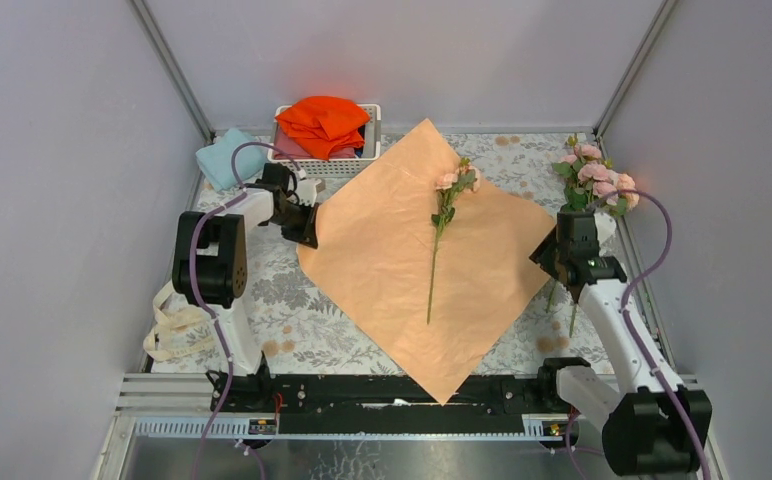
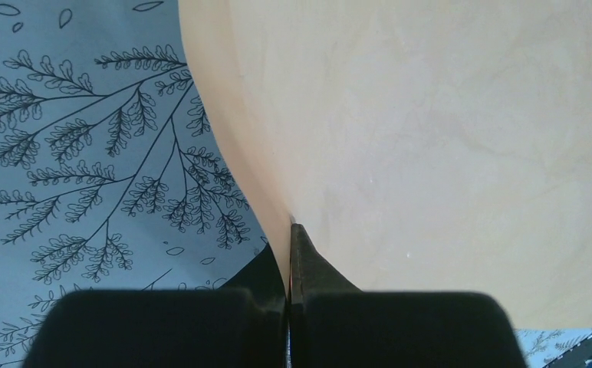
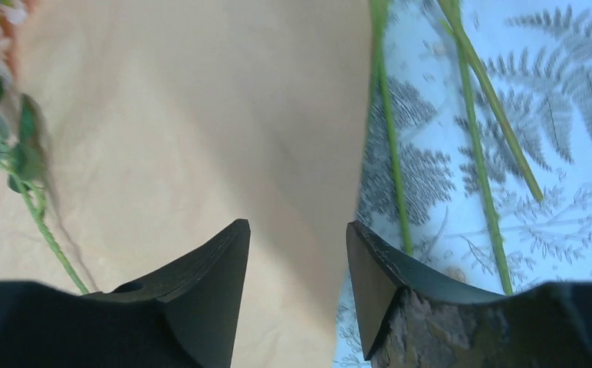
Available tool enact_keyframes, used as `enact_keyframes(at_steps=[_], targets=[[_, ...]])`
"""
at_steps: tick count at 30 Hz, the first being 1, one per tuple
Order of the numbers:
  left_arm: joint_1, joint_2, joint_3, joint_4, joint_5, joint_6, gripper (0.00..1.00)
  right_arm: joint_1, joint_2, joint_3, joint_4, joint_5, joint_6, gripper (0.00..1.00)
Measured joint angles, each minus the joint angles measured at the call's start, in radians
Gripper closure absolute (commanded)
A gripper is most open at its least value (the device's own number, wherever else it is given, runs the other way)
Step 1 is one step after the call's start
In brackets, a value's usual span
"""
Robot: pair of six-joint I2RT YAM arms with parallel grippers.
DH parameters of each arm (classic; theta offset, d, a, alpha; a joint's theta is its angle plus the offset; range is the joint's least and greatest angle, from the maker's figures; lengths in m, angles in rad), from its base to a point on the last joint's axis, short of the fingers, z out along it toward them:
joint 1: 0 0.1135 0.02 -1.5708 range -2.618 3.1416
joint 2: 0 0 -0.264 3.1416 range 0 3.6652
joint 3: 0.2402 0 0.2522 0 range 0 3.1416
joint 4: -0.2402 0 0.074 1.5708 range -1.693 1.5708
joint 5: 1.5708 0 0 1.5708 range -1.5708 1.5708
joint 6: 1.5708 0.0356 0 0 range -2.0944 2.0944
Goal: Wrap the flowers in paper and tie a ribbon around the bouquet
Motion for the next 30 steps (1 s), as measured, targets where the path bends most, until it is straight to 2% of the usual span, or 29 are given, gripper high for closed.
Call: enact_keyframes(at_steps=[3, 6, 9, 13, 16, 18, 22, 25, 27, 30], targets=[[0.001, 0.0, -0.002, 0.003, -0.008, 0.0, 1.0, 0.058, 0.096, 0.106, 0.006, 0.039, -0.056, 0.38], [0.001, 0.0, -0.005, 0.004, -0.015, 0.0, 1.0, 0.227, 0.261, 0.224, 0.052, 0.041, -0.122, 0.36], [0.001, -0.001, -0.009, 0.004, -0.019, 0.001, 1.0, 0.341, 0.483, 0.365, 0.131, -0.049, -0.164, 0.34], [0.001, -0.002, -0.011, 0.006, -0.021, 0.001, 1.0, 0.366, 0.744, 0.507, 0.226, -0.157, -0.18, 0.34], [0.001, -0.002, -0.011, 0.006, -0.021, 0.002, 1.0, 0.368, 0.922, 0.619, 0.244, -0.233, -0.195, 0.44], [0.001, -0.002, -0.012, 0.006, -0.021, 0.002, 1.0, 0.372, 1.022, 0.692, 0.244, -0.271, -0.217, 0.58], [0.001, -0.002, -0.012, 0.006, -0.021, 0.003, 1.0, 0.39, 1.112, 0.768, 0.244, -0.314, -0.262, 0.76], [0.001, -0.002, -0.012, 0.006, -0.02, 0.003, 1.0, 0.408, 1.15, 0.819, 0.245, -0.337, -0.292, 0.82], [0.001, -0.002, -0.012, 0.006, -0.021, 0.003, 1.0, 0.422, 1.165, 0.847, 0.245, -0.345, -0.319, 0.81], [0.001, -0.002, -0.012, 0.006, -0.02, 0.004, 1.0, 0.443, 1.173, 0.875, 0.242, -0.357, -0.354, 0.68]])
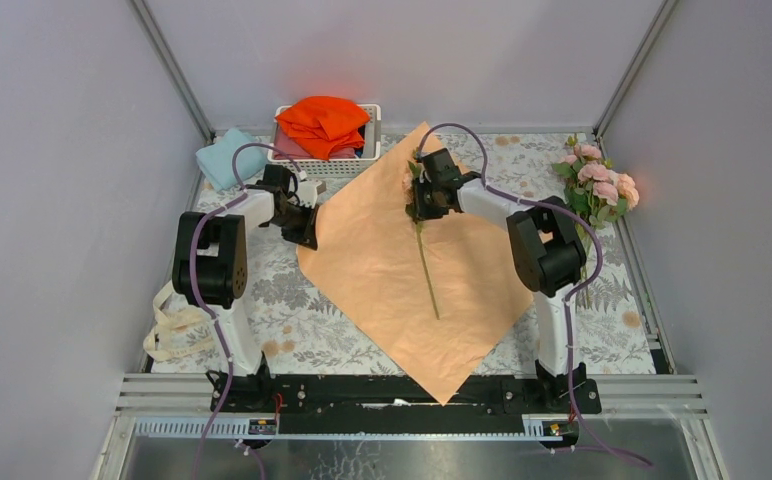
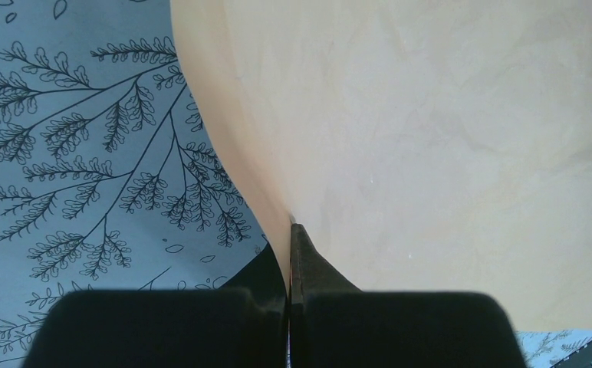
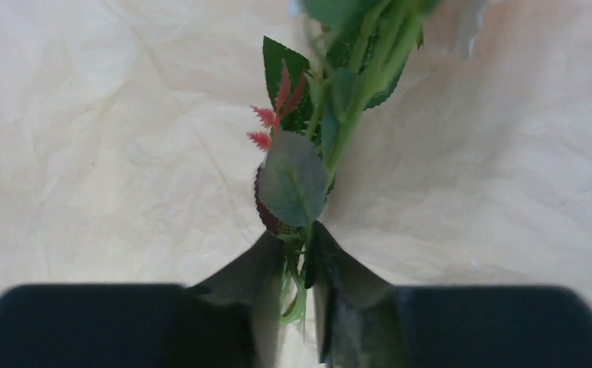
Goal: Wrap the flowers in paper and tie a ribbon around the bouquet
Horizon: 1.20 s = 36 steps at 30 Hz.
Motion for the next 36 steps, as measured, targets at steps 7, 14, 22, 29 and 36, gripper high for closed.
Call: enact_keyframes(at_steps=[7, 14, 22, 29, 36], targets=[[0.0, 0.0, 0.0, 0.0, -0.001, 0.002, 1.0, -0.004, -0.033, -0.008, -0.063, -0.001, -0.018, 0.41], [0.001, -0.014, -0.005, 0.0, -0.01, 0.014, 1.0, -0.252, -0.439, -0.204, -0.159, 0.103, 0.011, 0.4], [0.006, -0.061, -0.011, -0.006, -0.005, 0.046, 0.59, -0.789, -0.661, -0.385, -0.144, 0.286, 0.011, 0.51], [0.021, -0.102, 0.01, -0.062, -0.064, 0.083, 0.01, -0.794, -0.419, -0.303, -0.221, 0.278, -0.087, 0.63], [0.027, -0.188, 0.097, -0.134, -0.134, 0.129, 0.01, -0.794, -0.367, -0.246, -0.229, 0.229, -0.126, 0.59]])
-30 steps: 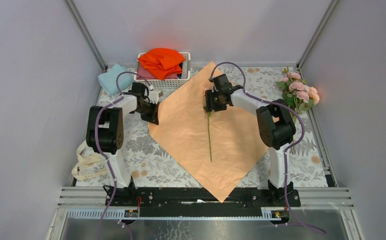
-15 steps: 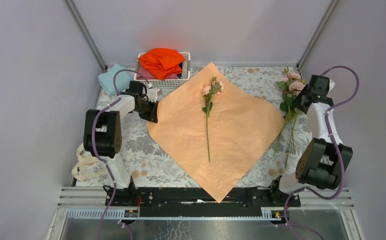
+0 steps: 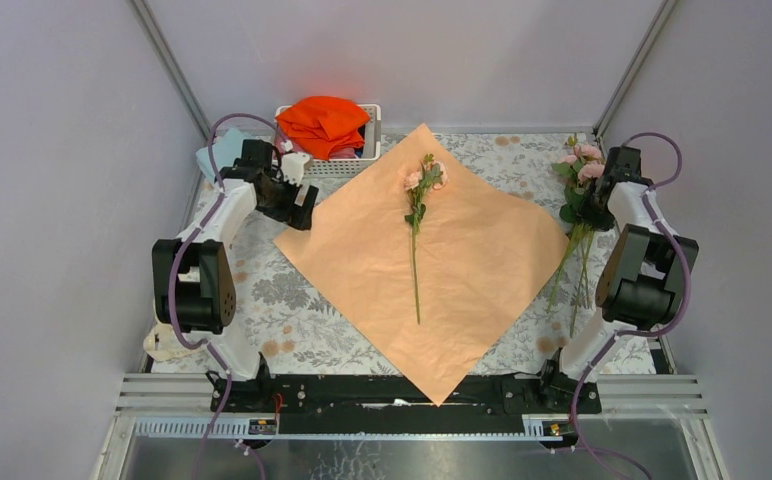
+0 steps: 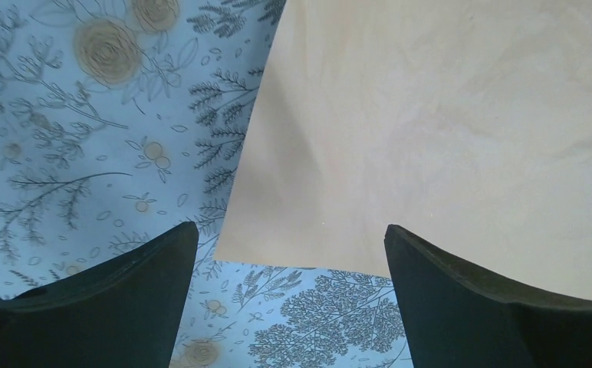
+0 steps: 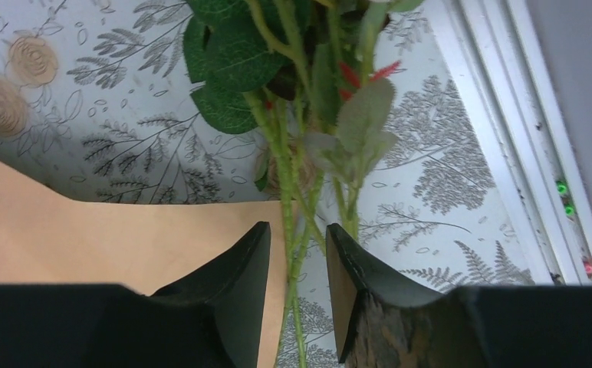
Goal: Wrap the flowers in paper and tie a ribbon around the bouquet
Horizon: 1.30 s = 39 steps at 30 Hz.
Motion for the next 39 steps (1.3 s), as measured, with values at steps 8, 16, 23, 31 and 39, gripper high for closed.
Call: enact_keyframes(at_steps=[8, 16, 23, 31, 39], targets=[[0.0, -0.005, 0.026, -0.041, -0.005, 0.014, 0.01, 0.0, 0.182, 0.148, -0.027, -0.05, -0.031, 0.62], [0.0, -0.005, 0.026, -0.073, 0.009, 0.018, 0.01, 0.0, 0.272, 0.208, -0.051, -0.077, -0.048, 0.74], [0.0, -0.005, 0.026, -0.084, 0.023, 0.018, 0.01, 0.002, 0.285, 0.246, -0.071, -0.174, -0.085, 1.0], [0.0, -0.016, 0.026, -0.085, 0.031, 0.018, 0.01, 0.002, 0.166, 0.294, -0.082, -0.343, -0.091, 1.0], [0.0, -0.028, 0.026, -0.089, 0.048, 0.018, 0.01, 0.101, -0.182, 0.312, 0.035, -0.429, 0.023, 1.0]])
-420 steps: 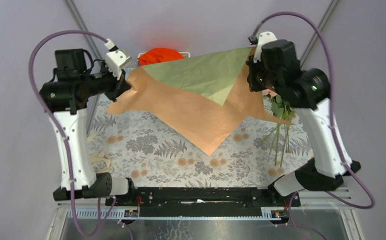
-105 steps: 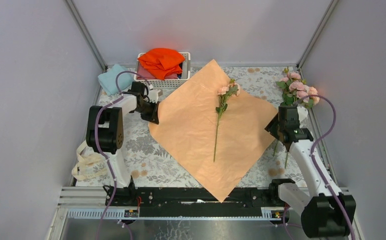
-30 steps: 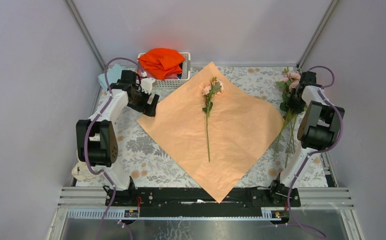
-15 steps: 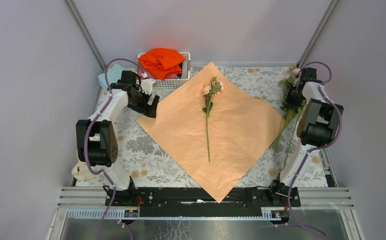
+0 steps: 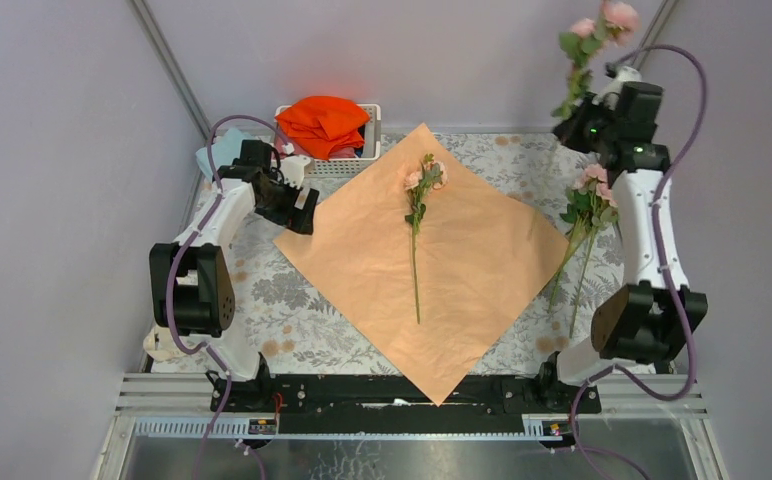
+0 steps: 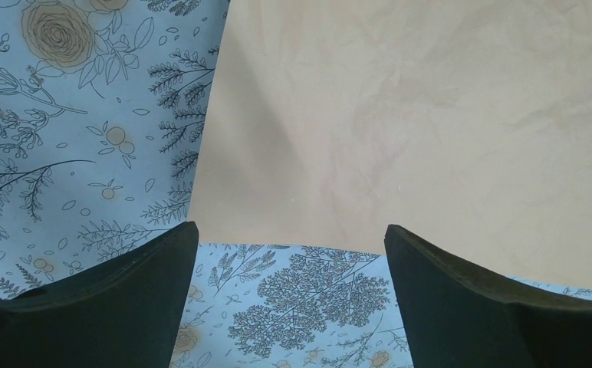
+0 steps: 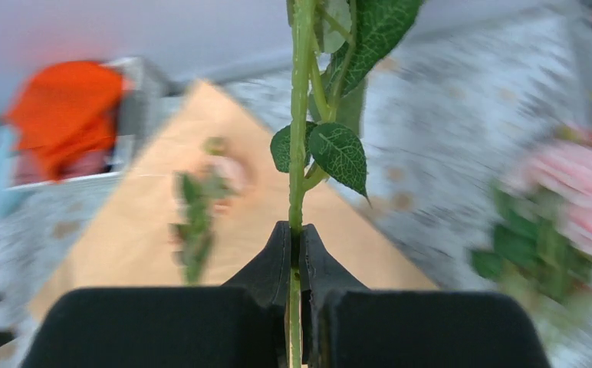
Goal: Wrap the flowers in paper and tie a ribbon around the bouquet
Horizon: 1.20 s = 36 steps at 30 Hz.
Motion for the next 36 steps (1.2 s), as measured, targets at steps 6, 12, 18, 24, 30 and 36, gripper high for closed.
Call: enact_keyframes(at_steps=[6, 12, 18, 24, 30, 36], targets=[[0.0, -0.002, 0.0, -0.001, 0.008, 0.0, 0.01, 0.457, -0.113, -0.172, 0.254, 0.066, 0.169, 1.0], [0.0, -0.011, 0.0, -0.002, 0.008, 0.0, 0.01, 0.772, 0.174, -0.246, 0.352, 0.136, 0.343, 1.0], [0.0, -0.034, -0.011, -0.001, 0.009, 0.0, 0.01, 0.823, 0.394, -0.268, 0.354, 0.214, 0.445, 0.99], [0.0, -0.034, -0.014, -0.002, 0.009, 0.0, 0.01, 0.812, 0.414, -0.163, 0.241, 0.291, 0.374, 0.37], [0.0, -0.034, -0.016, -0.002, 0.008, 0.001, 0.01, 0.751, 0.294, -0.055, 0.058, 0.4, 0.209, 0.34], [0.0, -0.034, -0.019, -0.002, 0.01, 0.007, 0.01, 0.294, -0.057, -0.272, 0.035, 0.565, 0.142, 0.17]])
